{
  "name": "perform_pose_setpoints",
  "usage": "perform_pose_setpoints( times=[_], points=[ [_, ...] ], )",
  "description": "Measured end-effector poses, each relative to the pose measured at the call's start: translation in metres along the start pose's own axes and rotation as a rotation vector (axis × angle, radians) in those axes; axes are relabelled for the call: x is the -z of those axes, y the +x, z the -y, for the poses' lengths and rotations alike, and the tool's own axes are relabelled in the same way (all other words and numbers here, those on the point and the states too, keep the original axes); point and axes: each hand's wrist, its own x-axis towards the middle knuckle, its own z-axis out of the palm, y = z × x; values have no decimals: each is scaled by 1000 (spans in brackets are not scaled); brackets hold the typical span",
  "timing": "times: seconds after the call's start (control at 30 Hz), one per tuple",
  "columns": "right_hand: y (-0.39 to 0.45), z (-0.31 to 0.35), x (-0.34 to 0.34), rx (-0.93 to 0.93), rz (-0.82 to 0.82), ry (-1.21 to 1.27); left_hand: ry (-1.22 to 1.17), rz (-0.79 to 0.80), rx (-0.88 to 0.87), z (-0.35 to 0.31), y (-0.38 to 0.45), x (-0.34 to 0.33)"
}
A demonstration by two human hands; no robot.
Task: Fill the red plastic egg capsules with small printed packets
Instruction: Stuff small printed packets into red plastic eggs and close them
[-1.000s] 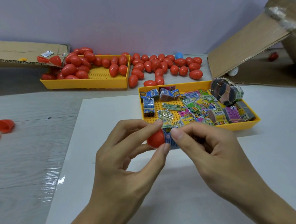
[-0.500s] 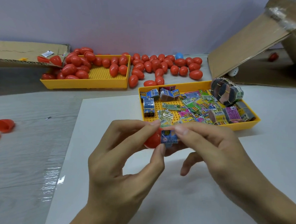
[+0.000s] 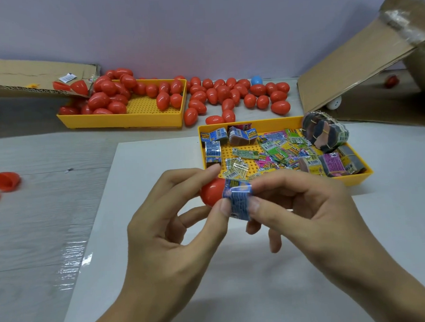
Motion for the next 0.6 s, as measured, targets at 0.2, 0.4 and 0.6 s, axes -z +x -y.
perform_pose_setpoints(
  times=[0.2,0.4,0.6],
  points=[
    [-1,0,1,65,-37,-53,20,41,-13,-1,-1,0],
    [-3,1,0,149,-133,-263,-7,47,10,-1,1,-1],
    [4,-2,8,185,-133,-396,2,35,61,1,3,1]
  ],
)
